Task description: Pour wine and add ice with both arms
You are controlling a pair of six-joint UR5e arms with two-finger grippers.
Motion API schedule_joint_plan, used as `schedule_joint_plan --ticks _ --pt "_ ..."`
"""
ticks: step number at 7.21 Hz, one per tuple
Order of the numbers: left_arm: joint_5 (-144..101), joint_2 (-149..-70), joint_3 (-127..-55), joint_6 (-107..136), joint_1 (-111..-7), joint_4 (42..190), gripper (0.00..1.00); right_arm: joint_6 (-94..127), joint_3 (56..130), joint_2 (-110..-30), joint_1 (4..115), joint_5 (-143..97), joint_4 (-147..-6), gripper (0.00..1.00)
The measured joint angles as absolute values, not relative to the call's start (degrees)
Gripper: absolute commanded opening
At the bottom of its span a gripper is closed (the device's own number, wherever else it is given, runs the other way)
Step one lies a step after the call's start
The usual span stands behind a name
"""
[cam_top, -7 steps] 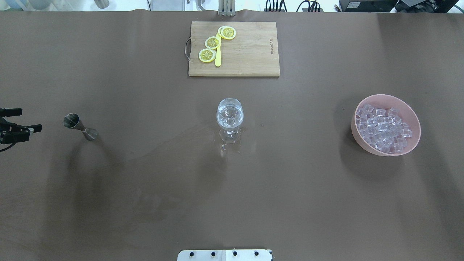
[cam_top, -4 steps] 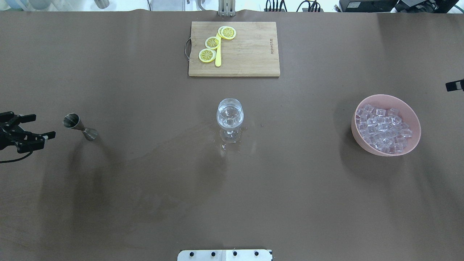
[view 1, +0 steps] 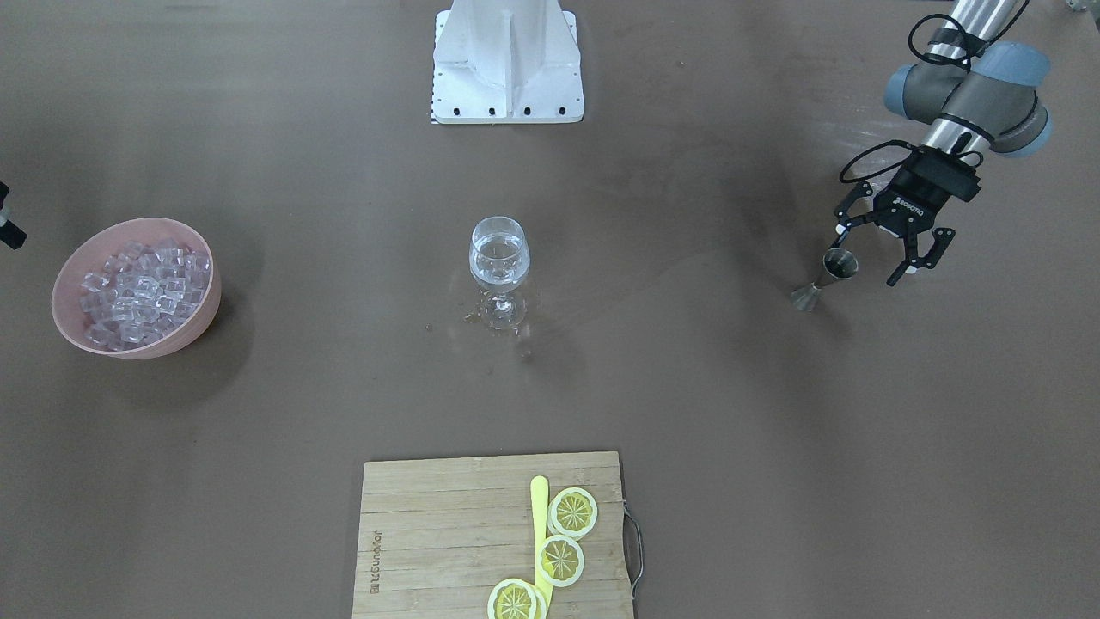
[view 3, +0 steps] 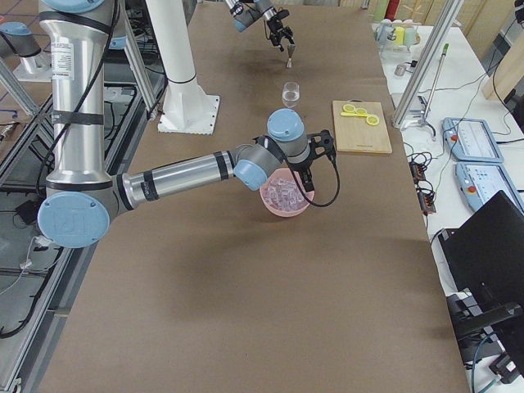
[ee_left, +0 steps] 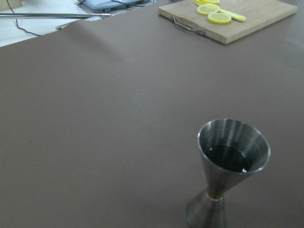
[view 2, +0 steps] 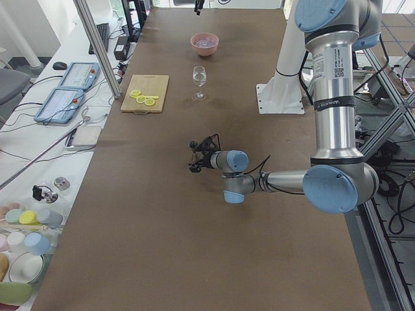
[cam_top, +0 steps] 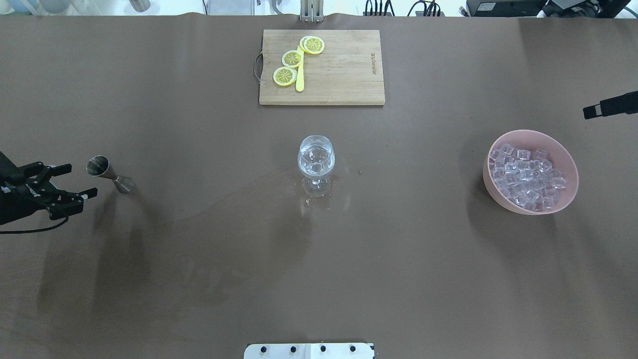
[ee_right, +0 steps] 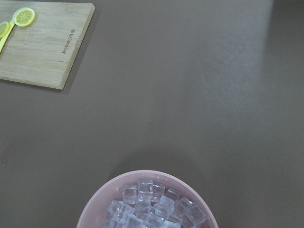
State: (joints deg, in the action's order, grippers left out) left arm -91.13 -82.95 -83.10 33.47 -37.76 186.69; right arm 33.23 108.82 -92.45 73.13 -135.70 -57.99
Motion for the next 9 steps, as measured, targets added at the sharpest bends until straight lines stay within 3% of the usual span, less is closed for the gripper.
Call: schedule_joint_plan --ticks 2,3,5,6,9 --pt "-89.5 -86.6 -80.7 33.4 -36.5 186.7 0.97 33.9 109.1 -92.5 72.9 -135.6 -58.0 1.00" --pt "-89.3 -88.2 -79.4 33.3 -36.4 186.8 0.85 34.0 109.1 -92.5 72.8 -135.6 -58.0 1.00" --pt "-89.3 -89.7 -78.3 33.1 -36.3 187.0 0.22 34.0 109.1 -92.4 72.7 -135.5 -58.0 1.00" --pt "-89.4 -89.9 -78.2 33.4 -36.3 187.0 0.00 34.0 109.1 -92.4 72.5 -135.2 -58.0 1.00" --pt "-90.7 -89.1 -77.7 33.4 -36.3 188.7 0.00 34.0 109.1 -92.3 72.3 -134.8 -58.0 1.00"
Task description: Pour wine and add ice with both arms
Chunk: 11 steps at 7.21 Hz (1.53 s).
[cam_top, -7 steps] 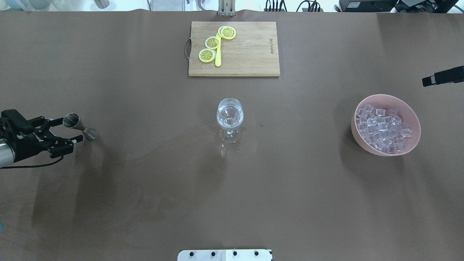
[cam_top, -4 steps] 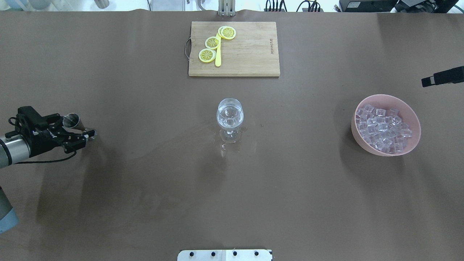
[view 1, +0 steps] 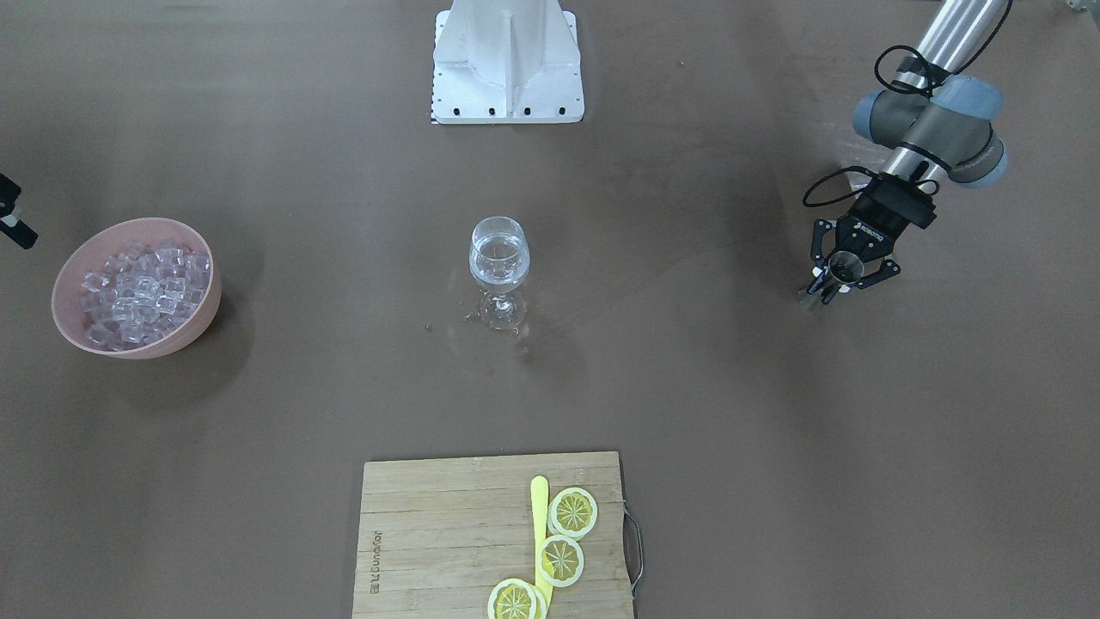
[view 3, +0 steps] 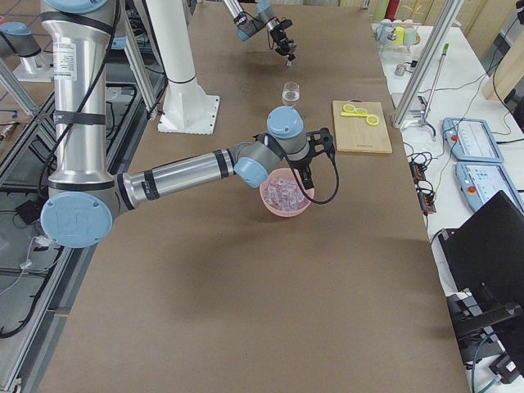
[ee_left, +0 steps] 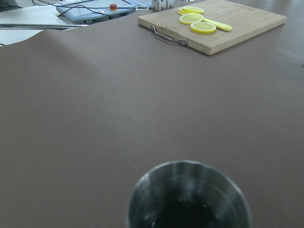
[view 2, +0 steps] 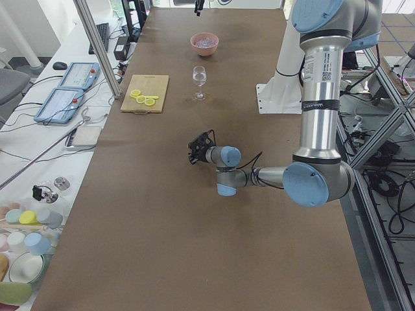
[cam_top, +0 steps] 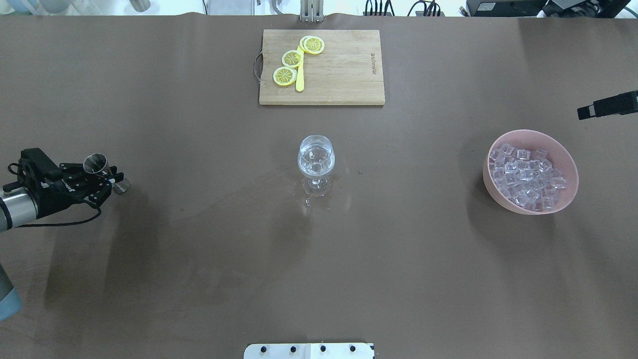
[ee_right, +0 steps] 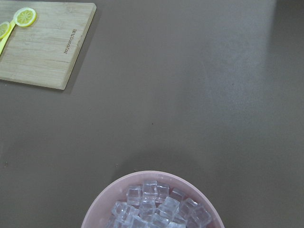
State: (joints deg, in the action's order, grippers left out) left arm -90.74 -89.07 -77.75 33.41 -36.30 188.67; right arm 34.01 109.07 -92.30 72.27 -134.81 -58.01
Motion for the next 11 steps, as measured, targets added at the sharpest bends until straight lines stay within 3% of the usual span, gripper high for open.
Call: schedule_joint_plan --ticks 4,9,11 --pt "-100.3 -91.7 -80.0 33.2 -41.0 186.8 0.00 34.0 108.8 -91.6 72.0 -133.3 -58.2 1.00" --pt "-100.8 -112.2 -81.9 19.2 -42.9 168.0 0.00 36.0 109.1 -92.5 73.1 -130.6 -58.3 1.00" --pt "-100.1 -116.1 -83.3 10.4 -42.9 166.1 0.00 40.6 109.2 -93.3 74.2 -129.9 -58.3 1.00"
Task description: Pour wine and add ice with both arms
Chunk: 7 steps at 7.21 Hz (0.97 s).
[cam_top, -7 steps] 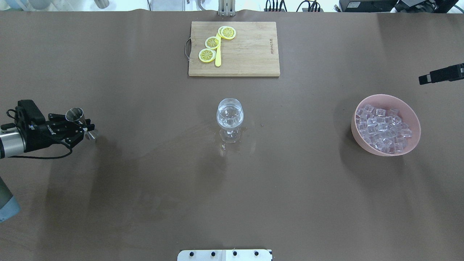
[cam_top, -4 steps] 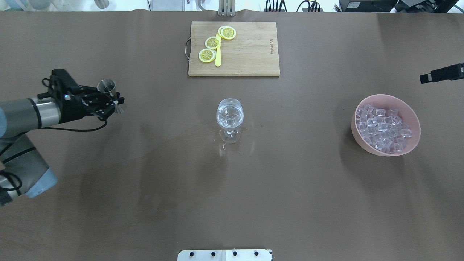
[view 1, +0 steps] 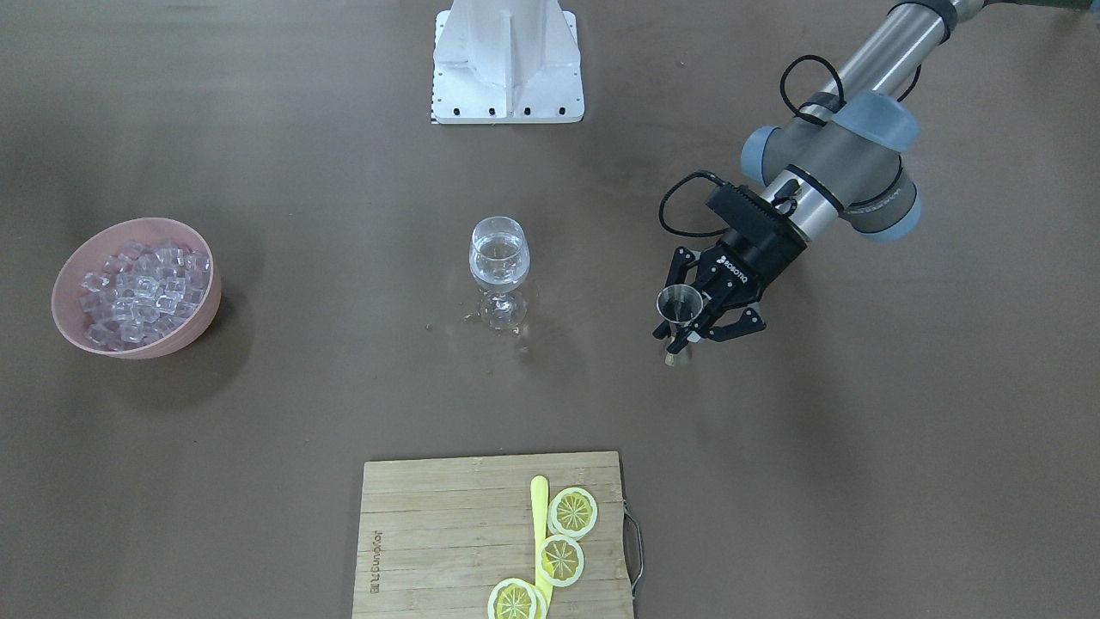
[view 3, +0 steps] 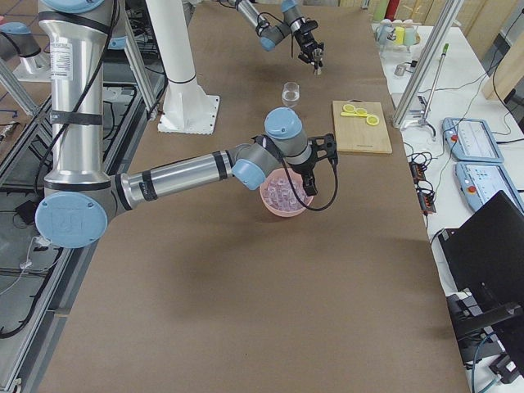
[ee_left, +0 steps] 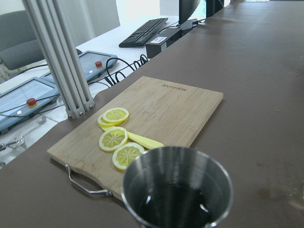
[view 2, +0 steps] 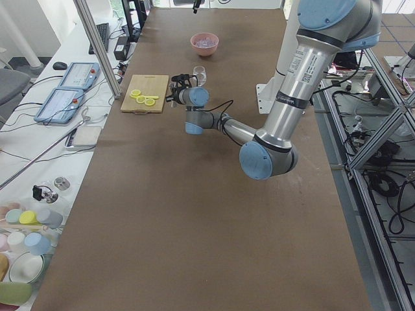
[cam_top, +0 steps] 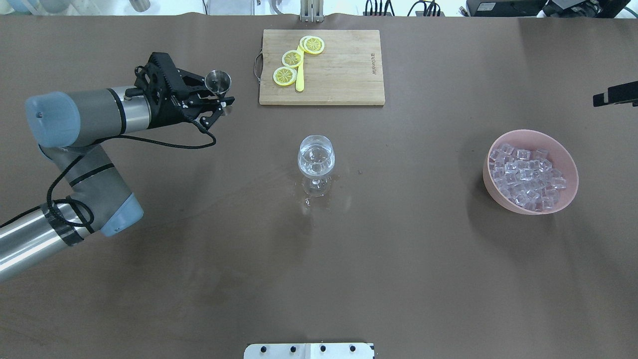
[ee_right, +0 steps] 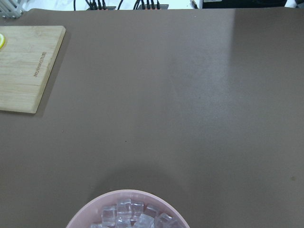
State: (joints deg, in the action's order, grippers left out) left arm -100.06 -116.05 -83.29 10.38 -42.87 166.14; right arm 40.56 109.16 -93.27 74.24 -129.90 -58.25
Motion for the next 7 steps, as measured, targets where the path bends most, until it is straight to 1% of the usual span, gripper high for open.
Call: schedule_joint_plan --ticks 2,4,7 --pt "-95.2 -117.4 -84.9 3.8 -41.2 165.5 0.00 45.4 109.6 -94.2 75.4 -130.1 -58.2 1.00" --pt "-86.9 -119.6 -86.1 -3.0 -34.1 163.1 0.00 49.7 109.9 -94.5 75.7 -130.2 -58.2 1.00" --pt "-84.4 -121.6 -91.2 -10.0 -30.9 153.5 0.00 51.6 109.9 -94.6 75.8 -130.3 -58.3 1.00"
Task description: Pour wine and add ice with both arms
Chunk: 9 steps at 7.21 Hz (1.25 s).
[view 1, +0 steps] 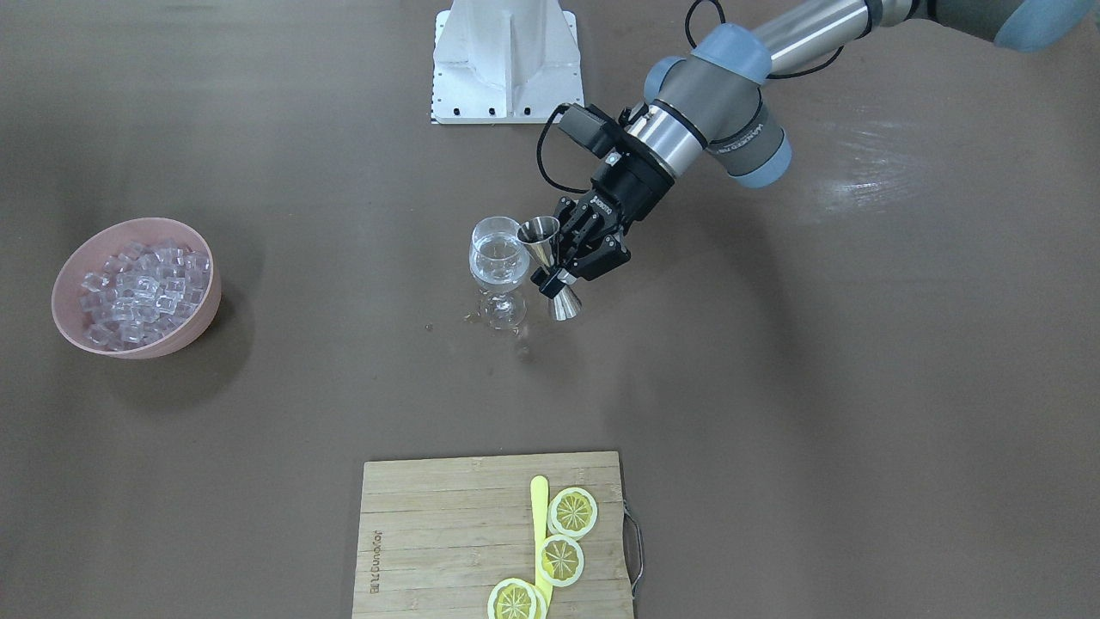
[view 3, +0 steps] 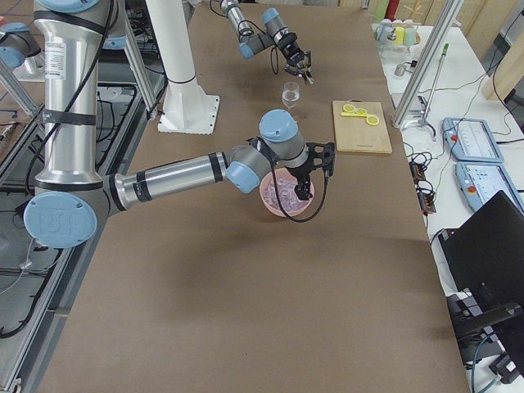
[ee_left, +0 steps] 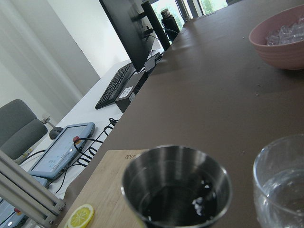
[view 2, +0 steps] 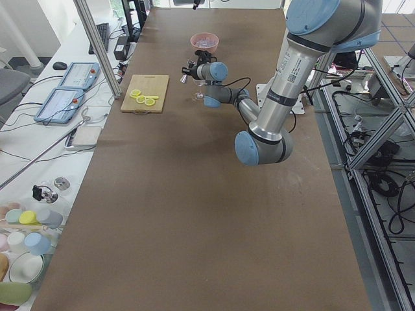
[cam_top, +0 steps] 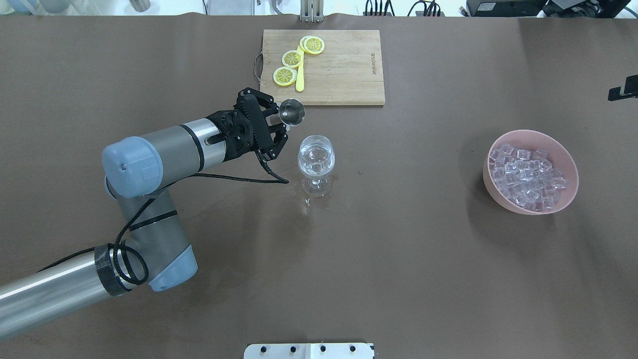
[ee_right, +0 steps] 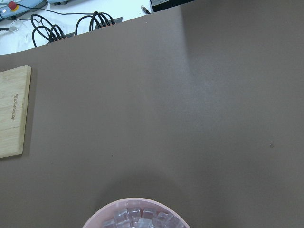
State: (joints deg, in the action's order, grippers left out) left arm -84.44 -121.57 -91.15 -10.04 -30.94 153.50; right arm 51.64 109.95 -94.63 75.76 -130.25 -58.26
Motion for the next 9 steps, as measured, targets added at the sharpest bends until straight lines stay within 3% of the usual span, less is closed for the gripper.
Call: schedule_joint_plan --ticks 9 --pt "-72.3 -125.0 -91.4 -49.7 -30.2 148.7 0.00 54.1 110.1 -94.6 75.8 -130.4 -58.2 1.00"
